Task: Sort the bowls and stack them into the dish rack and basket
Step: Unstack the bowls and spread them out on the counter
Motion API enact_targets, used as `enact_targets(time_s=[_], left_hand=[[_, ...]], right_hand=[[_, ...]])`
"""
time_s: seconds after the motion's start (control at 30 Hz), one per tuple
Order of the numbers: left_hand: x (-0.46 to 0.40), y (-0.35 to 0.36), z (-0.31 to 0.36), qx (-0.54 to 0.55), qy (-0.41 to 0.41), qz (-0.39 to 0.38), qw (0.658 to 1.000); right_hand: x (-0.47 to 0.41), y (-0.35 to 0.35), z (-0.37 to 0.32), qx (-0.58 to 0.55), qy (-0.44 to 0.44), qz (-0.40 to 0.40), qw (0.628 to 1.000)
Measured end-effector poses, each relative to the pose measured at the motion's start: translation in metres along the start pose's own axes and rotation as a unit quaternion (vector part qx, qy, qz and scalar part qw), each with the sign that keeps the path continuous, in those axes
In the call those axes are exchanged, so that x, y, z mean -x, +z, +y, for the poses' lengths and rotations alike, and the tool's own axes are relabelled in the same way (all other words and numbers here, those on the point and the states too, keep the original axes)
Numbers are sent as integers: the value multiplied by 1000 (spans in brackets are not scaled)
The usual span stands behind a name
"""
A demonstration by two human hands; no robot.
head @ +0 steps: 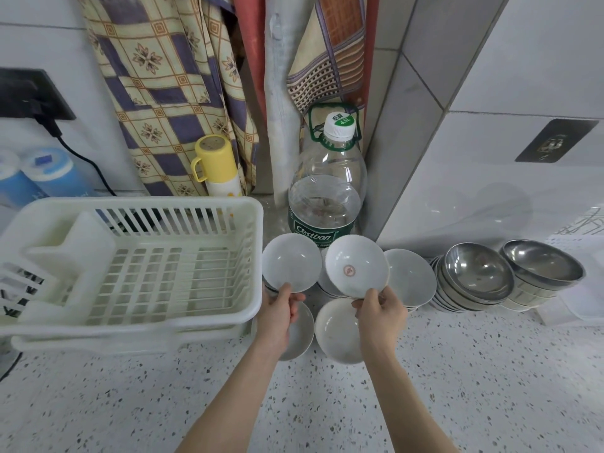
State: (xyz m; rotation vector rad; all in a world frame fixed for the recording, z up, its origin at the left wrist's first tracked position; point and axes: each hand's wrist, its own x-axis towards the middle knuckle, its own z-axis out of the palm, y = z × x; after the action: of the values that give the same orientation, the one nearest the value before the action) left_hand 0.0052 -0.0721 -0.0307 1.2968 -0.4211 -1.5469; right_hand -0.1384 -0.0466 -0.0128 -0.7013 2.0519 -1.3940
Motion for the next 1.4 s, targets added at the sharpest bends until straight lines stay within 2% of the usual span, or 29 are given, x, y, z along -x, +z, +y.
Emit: enact_targets(time_s=[0.27,0.5,0.67,0.8,1.13,1.4], left_hand=[[26,1,-3,-29,67,-65,995],[69,-9,-16,-68,68,-110,989],[105,-25,-33,-83,73,-113,987],[131,-43,-47,-77,55,-68,993],[192,-90,-84,-49,34,68,996],[203,-141,-80,-48,30,147,988]], right_hand=[[6,-47,-4,-126,1,4,992],[28,-83,4,-154,-7,11,988],[45,-102,16,-157,2,-5,988],[61,-113,23,-152,26,-41,987],[104,-144,50,-58,51,-146,986],[136,-137,72,6,65,-220,973]])
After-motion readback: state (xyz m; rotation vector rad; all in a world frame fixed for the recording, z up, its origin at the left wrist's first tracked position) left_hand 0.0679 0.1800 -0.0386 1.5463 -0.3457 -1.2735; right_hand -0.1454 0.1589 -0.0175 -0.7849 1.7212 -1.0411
